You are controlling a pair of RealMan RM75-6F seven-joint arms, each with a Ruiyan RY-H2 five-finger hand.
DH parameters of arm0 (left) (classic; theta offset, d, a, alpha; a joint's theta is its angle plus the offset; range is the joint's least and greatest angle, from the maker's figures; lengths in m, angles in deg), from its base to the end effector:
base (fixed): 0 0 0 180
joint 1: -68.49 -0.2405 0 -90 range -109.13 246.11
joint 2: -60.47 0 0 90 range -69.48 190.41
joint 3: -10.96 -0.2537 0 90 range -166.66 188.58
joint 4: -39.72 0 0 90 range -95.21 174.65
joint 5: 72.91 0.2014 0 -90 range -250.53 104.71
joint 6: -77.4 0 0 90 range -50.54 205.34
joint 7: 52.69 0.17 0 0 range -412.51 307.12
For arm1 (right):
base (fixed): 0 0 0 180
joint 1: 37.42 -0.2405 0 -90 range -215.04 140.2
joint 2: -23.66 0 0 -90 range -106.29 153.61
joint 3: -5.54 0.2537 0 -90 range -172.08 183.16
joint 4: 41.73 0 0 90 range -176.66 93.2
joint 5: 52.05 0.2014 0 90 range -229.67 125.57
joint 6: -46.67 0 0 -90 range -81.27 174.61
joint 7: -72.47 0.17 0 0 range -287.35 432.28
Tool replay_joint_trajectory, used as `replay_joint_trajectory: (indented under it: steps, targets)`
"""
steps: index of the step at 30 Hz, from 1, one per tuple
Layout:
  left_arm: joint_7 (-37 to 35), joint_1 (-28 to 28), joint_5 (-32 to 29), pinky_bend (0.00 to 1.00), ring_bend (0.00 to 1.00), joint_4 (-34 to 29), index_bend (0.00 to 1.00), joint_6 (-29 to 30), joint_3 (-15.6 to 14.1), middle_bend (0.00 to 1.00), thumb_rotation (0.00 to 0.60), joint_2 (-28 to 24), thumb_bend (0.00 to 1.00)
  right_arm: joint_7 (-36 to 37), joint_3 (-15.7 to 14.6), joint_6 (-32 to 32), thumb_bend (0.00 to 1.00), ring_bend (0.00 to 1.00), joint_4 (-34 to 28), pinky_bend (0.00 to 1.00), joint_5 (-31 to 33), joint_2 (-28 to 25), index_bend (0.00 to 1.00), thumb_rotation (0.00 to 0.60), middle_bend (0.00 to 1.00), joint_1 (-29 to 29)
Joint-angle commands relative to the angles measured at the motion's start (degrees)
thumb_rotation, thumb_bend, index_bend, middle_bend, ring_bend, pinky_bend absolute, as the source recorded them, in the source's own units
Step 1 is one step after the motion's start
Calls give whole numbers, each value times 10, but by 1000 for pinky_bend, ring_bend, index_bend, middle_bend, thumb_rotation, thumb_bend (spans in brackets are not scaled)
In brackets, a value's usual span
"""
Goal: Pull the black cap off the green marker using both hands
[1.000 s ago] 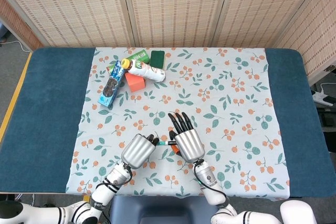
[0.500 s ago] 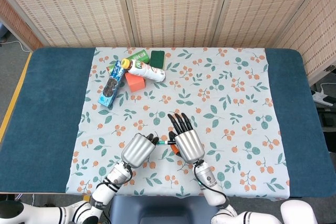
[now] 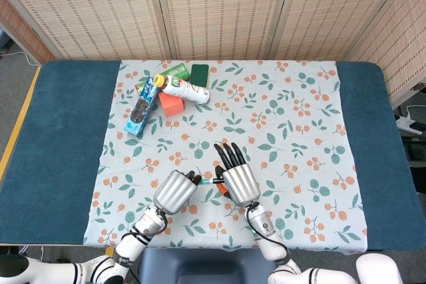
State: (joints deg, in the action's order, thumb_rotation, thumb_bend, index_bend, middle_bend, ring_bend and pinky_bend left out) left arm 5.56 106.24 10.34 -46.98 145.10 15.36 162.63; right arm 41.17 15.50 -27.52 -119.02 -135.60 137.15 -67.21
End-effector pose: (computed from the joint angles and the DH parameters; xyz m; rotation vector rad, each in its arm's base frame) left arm -0.0725 0.2788 -0.0660 -1.9959 -0.1348 -0.8771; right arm -0.0884 -0.2824 -0.0783 1.6985 -0.7571 1.1843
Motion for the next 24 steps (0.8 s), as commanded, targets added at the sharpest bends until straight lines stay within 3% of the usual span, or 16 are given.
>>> replay_joint_trajectory:
  steps: [1, 8, 13, 16, 24]
  targets:
    - [0, 0, 2, 982, 842, -1, 730, 0, -1, 853, 600, 0, 414, 1, 0, 1, 214, 0, 0, 0, 1, 1, 605, 600, 46, 0]
    - [0, -1, 2, 982, 842, -5, 731, 1, -1, 854, 600, -2, 414, 6, 0, -2, 275, 0, 4, 0, 1, 5, 719, 600, 113, -1]
    - [-1, -2, 4, 981, 842, -6, 730, 2, -1, 854, 600, -4, 414, 10, 1, -3, 300, 0, 4, 0, 1, 3, 718, 600, 128, -2]
    - [-3, -2, 4, 981, 842, -4, 731, 3, 1, 854, 600, -5, 414, 16, -3, -4, 302, 0, 4, 0, -6, -3, 656, 600, 127, -3]
    - [-1, -1, -1, 981, 842, 5, 730, 0, 3, 854, 600, -3, 414, 12, -11, 2, 301, 0, -12, 0, -9, -18, 248, 600, 78, -2]
